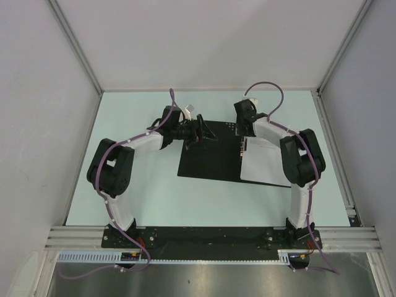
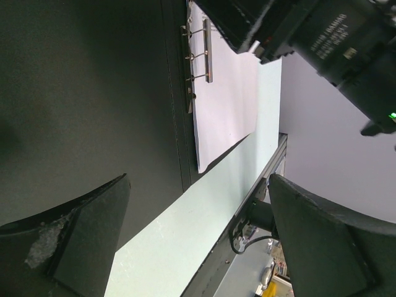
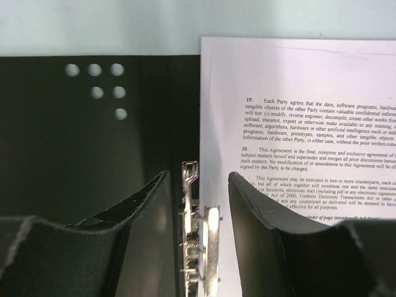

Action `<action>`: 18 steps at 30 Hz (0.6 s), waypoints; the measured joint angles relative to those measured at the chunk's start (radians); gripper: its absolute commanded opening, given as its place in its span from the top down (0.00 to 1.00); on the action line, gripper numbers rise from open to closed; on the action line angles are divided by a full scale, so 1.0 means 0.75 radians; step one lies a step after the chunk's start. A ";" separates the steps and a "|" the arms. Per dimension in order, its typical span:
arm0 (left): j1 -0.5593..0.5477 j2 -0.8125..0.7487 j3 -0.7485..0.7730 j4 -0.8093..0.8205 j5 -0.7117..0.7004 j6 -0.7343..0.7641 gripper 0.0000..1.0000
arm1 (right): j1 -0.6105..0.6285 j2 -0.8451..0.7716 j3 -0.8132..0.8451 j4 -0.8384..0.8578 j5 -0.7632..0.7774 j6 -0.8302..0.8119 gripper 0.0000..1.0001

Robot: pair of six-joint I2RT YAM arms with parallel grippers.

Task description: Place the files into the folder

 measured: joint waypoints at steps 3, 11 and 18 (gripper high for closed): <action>0.000 0.000 0.000 0.000 0.000 0.000 0.00 | -0.015 0.041 0.001 0.001 -0.018 -0.001 0.54; 0.000 0.000 0.000 0.000 0.000 0.000 0.00 | -0.018 0.103 0.042 0.003 -0.039 -0.009 0.64; 0.000 0.000 0.000 0.000 0.000 0.000 0.00 | -0.008 0.121 0.078 0.007 -0.043 -0.016 0.81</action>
